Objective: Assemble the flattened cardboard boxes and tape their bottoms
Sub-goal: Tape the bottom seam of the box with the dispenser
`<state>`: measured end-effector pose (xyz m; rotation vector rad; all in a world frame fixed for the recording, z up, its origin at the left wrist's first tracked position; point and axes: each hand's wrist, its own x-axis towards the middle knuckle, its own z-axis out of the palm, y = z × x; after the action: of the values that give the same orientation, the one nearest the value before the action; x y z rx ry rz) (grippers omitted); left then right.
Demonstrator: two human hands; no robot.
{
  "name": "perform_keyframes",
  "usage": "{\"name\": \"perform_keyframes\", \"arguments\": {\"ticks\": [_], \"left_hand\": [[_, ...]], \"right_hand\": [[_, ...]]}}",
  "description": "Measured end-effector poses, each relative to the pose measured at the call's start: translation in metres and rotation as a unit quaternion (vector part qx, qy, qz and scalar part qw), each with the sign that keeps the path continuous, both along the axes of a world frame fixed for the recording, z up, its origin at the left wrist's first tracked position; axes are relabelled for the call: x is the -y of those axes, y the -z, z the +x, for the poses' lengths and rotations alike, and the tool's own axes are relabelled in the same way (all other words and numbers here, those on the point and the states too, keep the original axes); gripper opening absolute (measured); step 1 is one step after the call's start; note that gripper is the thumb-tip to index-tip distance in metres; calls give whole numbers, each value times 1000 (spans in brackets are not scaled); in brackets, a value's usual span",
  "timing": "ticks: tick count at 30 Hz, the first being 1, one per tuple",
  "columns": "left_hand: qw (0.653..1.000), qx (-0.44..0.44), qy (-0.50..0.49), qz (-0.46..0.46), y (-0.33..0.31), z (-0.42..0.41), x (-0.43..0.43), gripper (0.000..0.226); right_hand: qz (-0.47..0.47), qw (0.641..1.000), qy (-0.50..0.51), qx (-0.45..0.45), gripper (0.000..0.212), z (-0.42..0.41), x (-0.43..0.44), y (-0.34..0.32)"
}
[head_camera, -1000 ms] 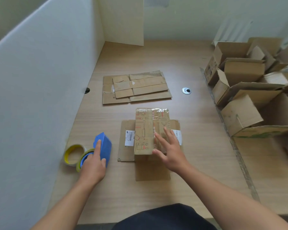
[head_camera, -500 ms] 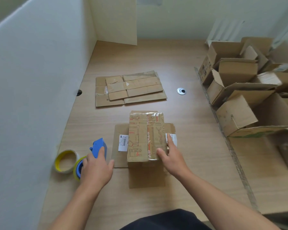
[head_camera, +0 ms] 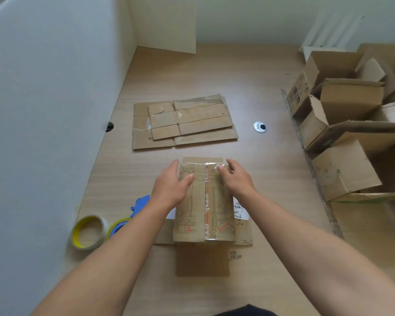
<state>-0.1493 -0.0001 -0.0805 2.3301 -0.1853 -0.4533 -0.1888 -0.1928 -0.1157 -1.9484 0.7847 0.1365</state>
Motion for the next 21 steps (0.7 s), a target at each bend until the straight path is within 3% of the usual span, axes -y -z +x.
{"name": "perform_keyframes", "arguments": {"ticks": [4,9,14,21], "left_hand": [[994,-47,-100,-18,15,18,32,49],[978,-37,-203,-32,35,21,39,37],[987,-52,-146,-32,41,31,28,27],[999,28,-18,-27,25,27,17,17]], "right_hand": [[29,999,36,-2,24,10,-1,11],[41,999,-10,5,20,11,8,18],[82,996,-5,27,16,14,17,13],[131,987,51,72,9,-5,20,-3]]}}
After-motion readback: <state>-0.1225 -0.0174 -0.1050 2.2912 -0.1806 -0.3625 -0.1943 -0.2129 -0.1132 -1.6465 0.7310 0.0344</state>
